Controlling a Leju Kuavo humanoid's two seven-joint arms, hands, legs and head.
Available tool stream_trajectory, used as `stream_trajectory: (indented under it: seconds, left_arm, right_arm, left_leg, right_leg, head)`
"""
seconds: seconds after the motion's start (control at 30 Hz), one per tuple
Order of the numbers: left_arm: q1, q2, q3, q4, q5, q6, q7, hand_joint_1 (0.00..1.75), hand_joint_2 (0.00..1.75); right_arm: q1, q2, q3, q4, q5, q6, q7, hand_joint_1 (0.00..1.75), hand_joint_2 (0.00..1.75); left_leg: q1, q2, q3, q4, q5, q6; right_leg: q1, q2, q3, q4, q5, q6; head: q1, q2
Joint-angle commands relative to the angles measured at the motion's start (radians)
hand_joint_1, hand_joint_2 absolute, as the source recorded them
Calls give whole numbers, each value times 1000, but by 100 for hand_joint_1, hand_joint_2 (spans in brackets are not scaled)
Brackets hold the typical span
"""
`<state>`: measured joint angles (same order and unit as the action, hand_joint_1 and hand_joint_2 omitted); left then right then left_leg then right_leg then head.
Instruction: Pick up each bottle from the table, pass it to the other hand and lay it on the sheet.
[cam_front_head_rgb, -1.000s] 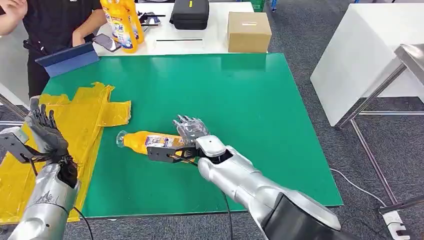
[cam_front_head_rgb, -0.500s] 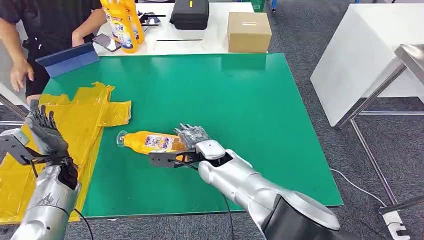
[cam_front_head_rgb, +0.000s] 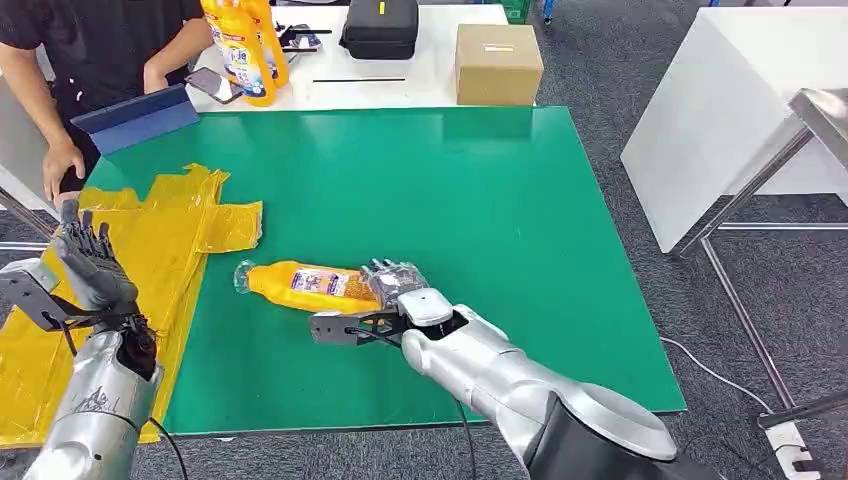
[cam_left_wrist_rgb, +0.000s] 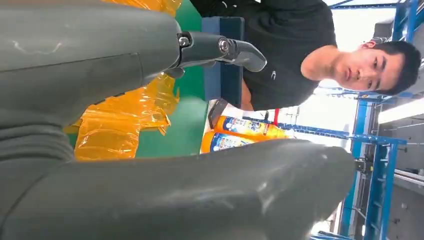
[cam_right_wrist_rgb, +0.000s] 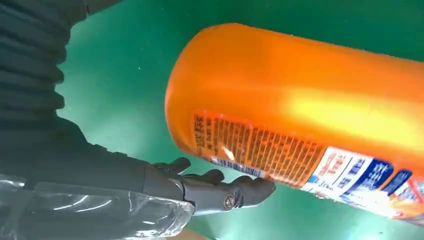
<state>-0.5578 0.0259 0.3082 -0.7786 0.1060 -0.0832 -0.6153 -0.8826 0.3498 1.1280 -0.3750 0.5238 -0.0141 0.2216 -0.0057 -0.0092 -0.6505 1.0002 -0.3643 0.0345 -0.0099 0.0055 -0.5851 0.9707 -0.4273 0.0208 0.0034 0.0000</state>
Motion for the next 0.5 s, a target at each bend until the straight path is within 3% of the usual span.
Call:
stream_trajectory:
  seconds: [0.03,0.2,0.27,0.3,0.4,0.5]
  left_arm:
    - [-11,-1,13,30,6,1,-48,0,0]
    - [-3,11,20,33,18,-10,-48,0,0]
    - [-8,14,19,48,23,-13,-49,0,0]
    - [-13,16,15,58,26,-14,-52,0,0]
    - [-21,16,8,66,29,-11,-55,0,0]
    - [-26,17,3,75,31,-11,-56,0,0]
  right_arm:
    - [-30,-1,66,67,-2,20,6,0,175]
    - [-32,-1,67,77,-6,23,9,0,175]
    - [-34,-1,68,77,-9,27,9,40,175]
    - [-35,-1,68,76,-13,29,9,131,175]
    - [-35,-1,68,81,-18,29,8,126,175]
    - [-36,-1,67,85,-20,26,6,140,175]
  left_leg:
    - [0,0,4,0,-2,-2]
    - [0,0,3,0,-1,-2]
    - [0,1,5,0,-2,-3]
    - [0,0,2,0,-1,-2]
    - [0,0,3,0,-2,-3]
    - [0,0,4,0,-2,-3]
  right_leg:
    - [0,-2,4,0,-2,-1]
    - [0,-1,3,0,-1,-1]
    - [0,-1,5,0,-2,-1]
    - [0,-1,3,0,-1,-1]
    - [0,-1,4,0,-2,-1]
    - [0,-1,4,0,-2,-1]
  head:
    - [0,0]
    - [0,0]
    - [0,0]
    - [0,0]
    - [0,0]
    - [0,0]
